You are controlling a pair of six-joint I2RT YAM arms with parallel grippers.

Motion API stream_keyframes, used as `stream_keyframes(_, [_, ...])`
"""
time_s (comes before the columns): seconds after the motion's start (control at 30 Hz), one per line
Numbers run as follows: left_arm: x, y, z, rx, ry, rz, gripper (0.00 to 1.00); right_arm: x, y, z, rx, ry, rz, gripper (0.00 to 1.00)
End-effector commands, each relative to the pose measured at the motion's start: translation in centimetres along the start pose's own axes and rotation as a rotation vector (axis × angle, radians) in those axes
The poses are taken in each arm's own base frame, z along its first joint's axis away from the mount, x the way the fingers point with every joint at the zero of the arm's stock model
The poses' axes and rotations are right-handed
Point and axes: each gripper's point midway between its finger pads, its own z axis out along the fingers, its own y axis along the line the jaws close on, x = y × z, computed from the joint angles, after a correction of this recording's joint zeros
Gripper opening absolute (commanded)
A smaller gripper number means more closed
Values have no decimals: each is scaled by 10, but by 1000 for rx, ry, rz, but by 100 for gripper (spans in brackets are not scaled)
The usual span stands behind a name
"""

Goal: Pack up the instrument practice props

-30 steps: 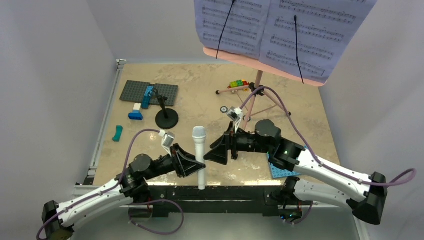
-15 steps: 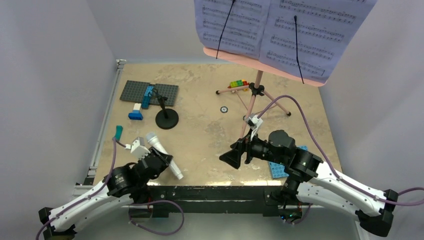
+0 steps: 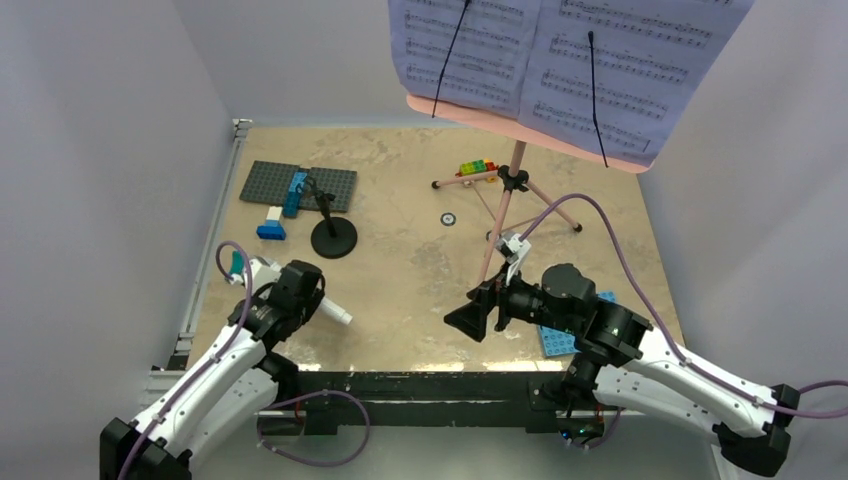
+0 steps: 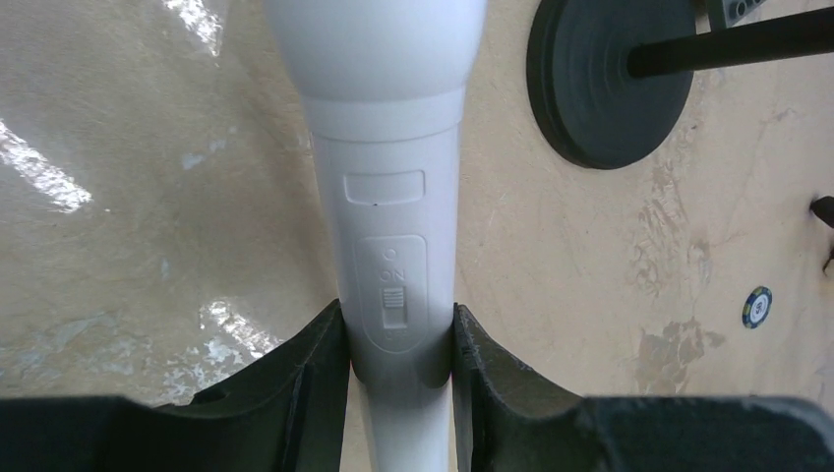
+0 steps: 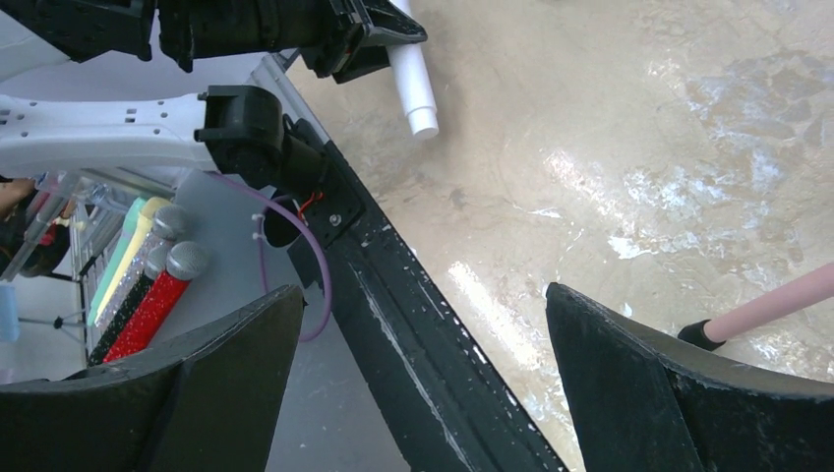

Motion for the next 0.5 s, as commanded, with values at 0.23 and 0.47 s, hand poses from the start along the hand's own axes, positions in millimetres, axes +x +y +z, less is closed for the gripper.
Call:
stream_keyframes(0.23, [-19, -44, 37, 20, 64, -68, 0, -7, -3, -11, 18, -43, -33, 99])
stream_keyframes(0.47, [-26, -42, 61, -63, 79, -101, 0, -6, -6, -19, 24, -64, -37, 99])
